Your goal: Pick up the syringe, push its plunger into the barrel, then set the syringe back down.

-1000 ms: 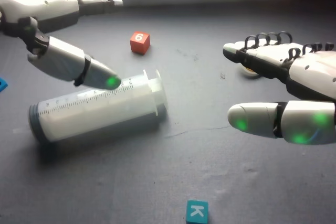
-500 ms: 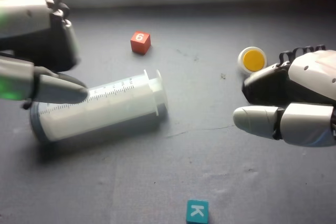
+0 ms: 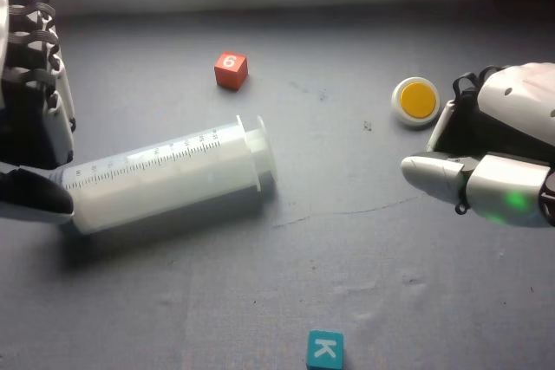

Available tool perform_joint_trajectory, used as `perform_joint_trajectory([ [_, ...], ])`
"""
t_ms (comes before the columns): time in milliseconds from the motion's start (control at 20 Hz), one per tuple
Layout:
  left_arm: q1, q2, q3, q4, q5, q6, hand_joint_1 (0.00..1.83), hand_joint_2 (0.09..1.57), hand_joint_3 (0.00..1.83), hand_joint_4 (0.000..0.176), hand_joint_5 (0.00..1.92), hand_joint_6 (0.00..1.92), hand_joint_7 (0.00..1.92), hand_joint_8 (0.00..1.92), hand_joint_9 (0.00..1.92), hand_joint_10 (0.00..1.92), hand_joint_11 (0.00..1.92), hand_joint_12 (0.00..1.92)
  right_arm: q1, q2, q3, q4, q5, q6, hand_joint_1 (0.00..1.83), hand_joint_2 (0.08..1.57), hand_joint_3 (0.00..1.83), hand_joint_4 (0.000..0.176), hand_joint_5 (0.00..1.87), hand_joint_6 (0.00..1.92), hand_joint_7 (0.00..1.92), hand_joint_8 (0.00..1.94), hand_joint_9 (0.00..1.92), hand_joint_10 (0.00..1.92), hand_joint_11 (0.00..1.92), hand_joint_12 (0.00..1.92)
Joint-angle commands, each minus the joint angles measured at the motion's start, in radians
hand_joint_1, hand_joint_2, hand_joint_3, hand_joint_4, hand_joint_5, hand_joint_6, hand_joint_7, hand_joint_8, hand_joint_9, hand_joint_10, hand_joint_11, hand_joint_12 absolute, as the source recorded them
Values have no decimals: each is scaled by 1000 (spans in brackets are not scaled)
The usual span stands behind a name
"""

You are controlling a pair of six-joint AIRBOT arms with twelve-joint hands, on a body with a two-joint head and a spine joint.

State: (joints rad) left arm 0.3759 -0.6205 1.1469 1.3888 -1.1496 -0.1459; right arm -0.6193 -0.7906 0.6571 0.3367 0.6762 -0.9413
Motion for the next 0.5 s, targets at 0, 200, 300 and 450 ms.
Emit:
perform_joint_trajectory([
  [0, -10, -3, 17, -56, -45, 7, 1233, 1326, 0, 55, 1531, 1921, 1606, 1921, 1652, 1921, 1670, 1921, 12, 0, 0, -20, 105, -2, 887, 1489, 0, 175, 1395, 1921, 1505, 1941, 1561, 1921, 1715, 1921],
  [200, 3, -3, 24, -36, -182, 24, 1193, 1331, 0, 62, 1526, 1921, 1601, 1921, 1648, 1921, 1671, 1921, 10, -3, 0, -20, 108, -12, 859, 1501, 3, 176, 1393, 1921, 1500, 1941, 1554, 1921, 1716, 1921],
  [300, 7, -2, 21, -55, -200, 35, 1170, 1335, 2, 102, 1520, 1921, 1597, 1921, 1645, 1921, 1669, 1921, 10, -6, 0, -20, 109, -14, 804, 1517, 7, 176, 1356, 1921, 1456, 1941, 1513, 1921, 1681, 1921],
  [450, 26, -8, 18, -108, -244, 88, 1194, 1324, 0, 91, 1513, 1921, 1582, 1921, 1626, 1921, 1655, 1921, 8, -7, 0, -20, 113, -21, 811, 1506, 0, 176, 1332, 1921, 1412, 1941, 1455, 1921, 1636, 1921],
])
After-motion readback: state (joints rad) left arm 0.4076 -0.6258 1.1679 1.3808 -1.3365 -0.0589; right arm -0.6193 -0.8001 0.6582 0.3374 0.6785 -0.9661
